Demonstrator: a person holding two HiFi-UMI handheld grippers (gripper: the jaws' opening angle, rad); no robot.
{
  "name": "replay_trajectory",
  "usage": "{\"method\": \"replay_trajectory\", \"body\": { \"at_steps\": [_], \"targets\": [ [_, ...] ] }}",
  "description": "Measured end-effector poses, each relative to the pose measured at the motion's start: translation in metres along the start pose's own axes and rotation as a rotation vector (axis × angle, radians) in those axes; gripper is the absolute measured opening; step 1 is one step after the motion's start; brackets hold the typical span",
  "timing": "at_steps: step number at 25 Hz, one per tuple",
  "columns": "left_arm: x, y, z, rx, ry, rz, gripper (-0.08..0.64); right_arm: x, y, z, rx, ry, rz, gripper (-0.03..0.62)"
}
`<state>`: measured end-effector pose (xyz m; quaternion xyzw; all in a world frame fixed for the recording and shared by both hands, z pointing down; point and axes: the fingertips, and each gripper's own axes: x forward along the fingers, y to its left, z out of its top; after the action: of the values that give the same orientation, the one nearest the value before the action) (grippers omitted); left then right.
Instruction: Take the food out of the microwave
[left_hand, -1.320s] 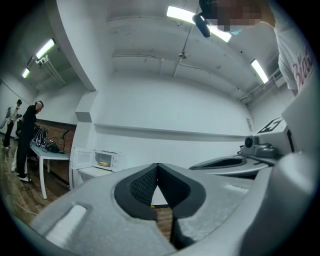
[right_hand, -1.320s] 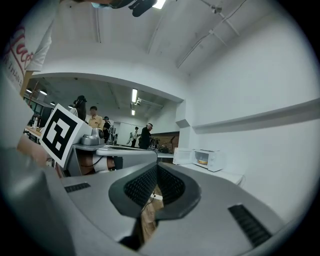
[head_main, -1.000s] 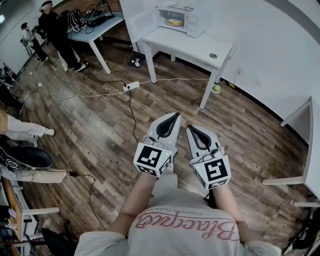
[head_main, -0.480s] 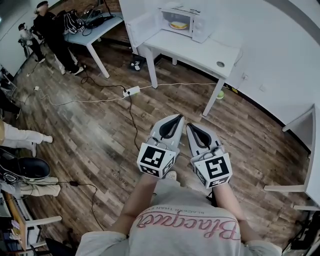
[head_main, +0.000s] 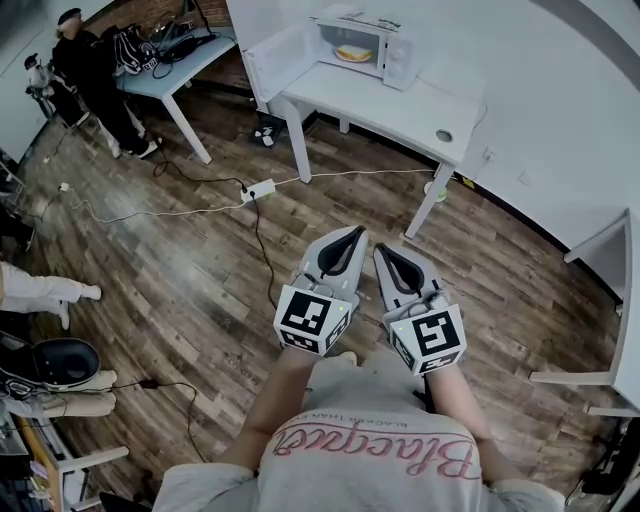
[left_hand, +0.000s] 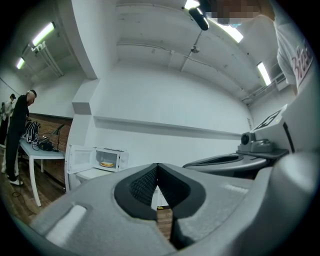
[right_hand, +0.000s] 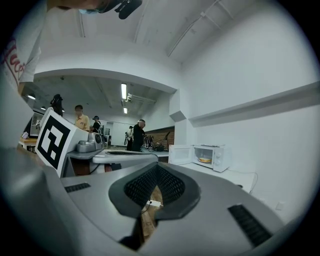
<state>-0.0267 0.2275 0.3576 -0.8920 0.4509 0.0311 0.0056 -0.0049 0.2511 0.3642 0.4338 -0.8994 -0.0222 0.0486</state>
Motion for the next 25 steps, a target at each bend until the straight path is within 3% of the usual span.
{"method": "replay_trajectory", "body": {
  "at_steps": [17,25],
  "targets": [
    [0.024,0.042,-0.001,-0.007,-0.014,0.027,0.003,0.045,-0.02,0.001,-0.003,-0.002,-0.005,0.009],
    [0.059,0.053,-0.007,-0.012,-0.013,0.022,0.003,0.069,-0.051,-0.007,0.015,0.006,-0.008,0.009]
  ]
}}
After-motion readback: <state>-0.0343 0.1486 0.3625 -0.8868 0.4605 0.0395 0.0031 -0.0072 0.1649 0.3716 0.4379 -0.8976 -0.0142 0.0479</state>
